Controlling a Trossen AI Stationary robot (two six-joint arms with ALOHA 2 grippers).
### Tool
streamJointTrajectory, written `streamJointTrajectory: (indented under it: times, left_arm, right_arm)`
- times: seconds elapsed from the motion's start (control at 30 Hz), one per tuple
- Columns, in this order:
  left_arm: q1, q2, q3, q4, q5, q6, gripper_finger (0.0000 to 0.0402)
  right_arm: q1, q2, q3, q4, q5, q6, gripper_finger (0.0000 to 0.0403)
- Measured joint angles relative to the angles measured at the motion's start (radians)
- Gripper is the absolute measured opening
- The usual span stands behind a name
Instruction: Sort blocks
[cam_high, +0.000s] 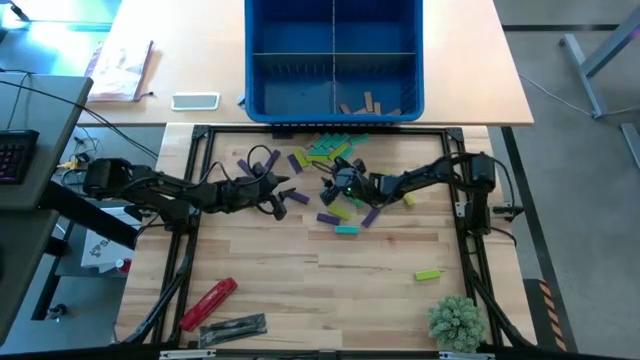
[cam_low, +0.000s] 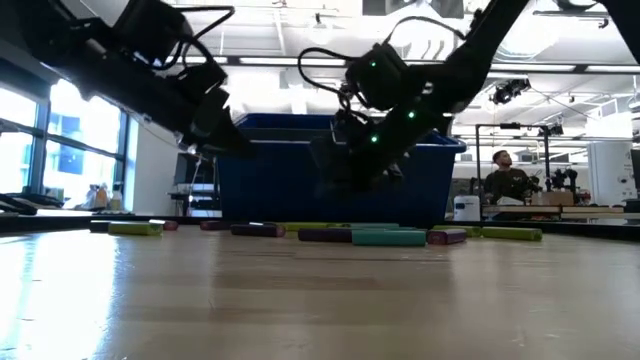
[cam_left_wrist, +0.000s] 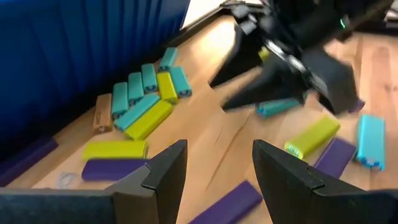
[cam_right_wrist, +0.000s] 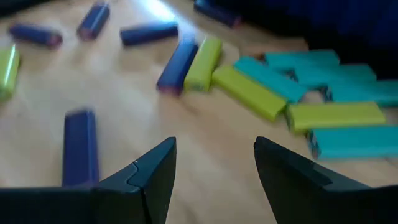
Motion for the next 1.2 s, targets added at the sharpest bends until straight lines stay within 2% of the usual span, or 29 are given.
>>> streamJointTrajectory:
  times: [0.17,0.3,0.37,0.5,0.53,0.7,0.83,0.97,1.07,1.2]
  left_arm:
    - [0.036,0.023,-0.023,0.063,-0.005,0.093,0.0163]
    - [0.134,0.077,-0.017,0.110,0.093,0.112,0.0144]
    - [0.182,0.125,0.014,0.112,0.145,0.105,0.0114]
    - [0.239,0.262,0.113,0.113,0.198,0.087,0.0023]
    - [0.249,0.298,0.140,0.112,0.191,0.084,0.0012]
    - [0.303,0.449,0.260,0.097,0.070,0.012,0.0005]
    - [0.344,0.518,0.353,0.051,0.078,-0.100,0.0002]
    - [0.356,0.590,0.454,-0.051,0.043,-0.120,0.0000]
    - [0.362,0.634,0.506,-0.052,0.021,-0.132,0.0000]
    - [0.377,0.678,0.514,-0.035,-0.065,-0.202,0.0000]
  right_arm:
    - [-0.030,0.022,0.000,0.064,-0.007,-0.044,0.0201]
    - [0.008,-0.019,0.000,0.068,-0.004,-0.088,0.0201]
    - [0.044,-0.052,0.000,0.064,-0.009,-0.110,0.0201]
    - [0.112,-0.137,0.001,0.038,-0.002,-0.173,0.0201]
    - [0.130,-0.163,0.001,0.032,0.011,-0.188,0.0201]
    - [0.219,-0.286,0.001,-0.060,0.103,-0.251,0.0201]
    - [0.272,-0.361,0.002,-0.119,0.179,-0.293,0.0201]
    - [0.312,-0.389,0.001,-0.146,0.219,-0.306,0.0201]
    - [0.336,-0.390,0.001,-0.156,0.229,-0.302,0.0201]
    - [0.364,-0.390,0.001,-0.184,0.231,-0.259,0.0201]
